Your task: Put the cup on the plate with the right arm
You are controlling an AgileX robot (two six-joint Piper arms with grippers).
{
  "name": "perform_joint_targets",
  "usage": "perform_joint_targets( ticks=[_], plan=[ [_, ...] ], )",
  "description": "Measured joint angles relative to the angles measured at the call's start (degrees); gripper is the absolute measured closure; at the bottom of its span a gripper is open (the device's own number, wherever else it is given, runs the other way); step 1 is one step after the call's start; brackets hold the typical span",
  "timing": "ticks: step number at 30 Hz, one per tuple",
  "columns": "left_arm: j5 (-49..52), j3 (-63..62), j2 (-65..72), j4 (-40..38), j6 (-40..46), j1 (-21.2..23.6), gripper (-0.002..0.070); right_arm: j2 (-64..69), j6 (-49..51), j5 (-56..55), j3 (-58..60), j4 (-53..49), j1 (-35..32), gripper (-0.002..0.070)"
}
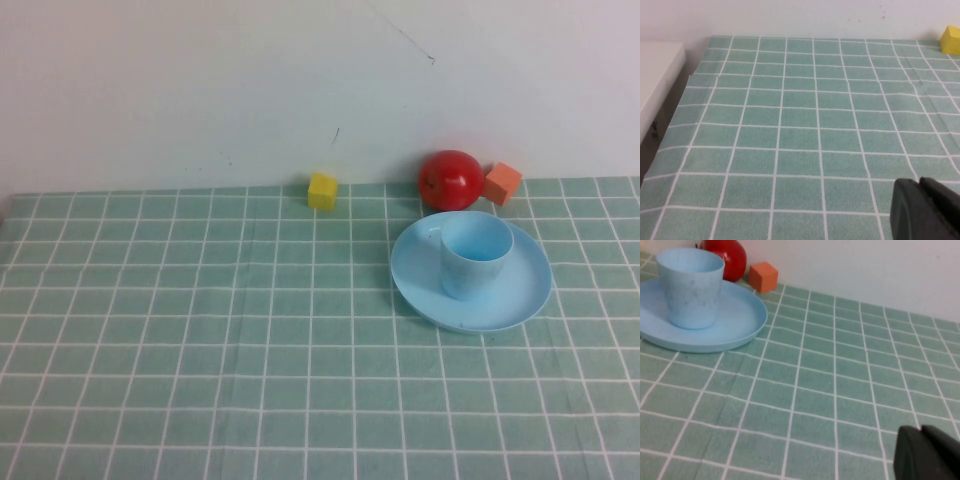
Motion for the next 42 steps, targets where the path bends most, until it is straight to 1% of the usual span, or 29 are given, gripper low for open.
perform_joint_targets(
  ticks=[5,16,42],
  plan=[
    [0.0,0.0,0.0,0.0,0.0,0.0,0.0678,0.0,4.28,3.13,0.52,-0.12,0.0,0.0673],
    [0.0,0.0,0.0,0.0,0.0,0.0,0.0678,0.0,9.34,3.26,0.52,-0.12,0.0,0.0673],
    [0.0,0.0,0.0,0.0,0.0,0.0,0.0678,-0.05,9.96,3.51,0.52,-0.77,0.0,0.0674]
  ],
)
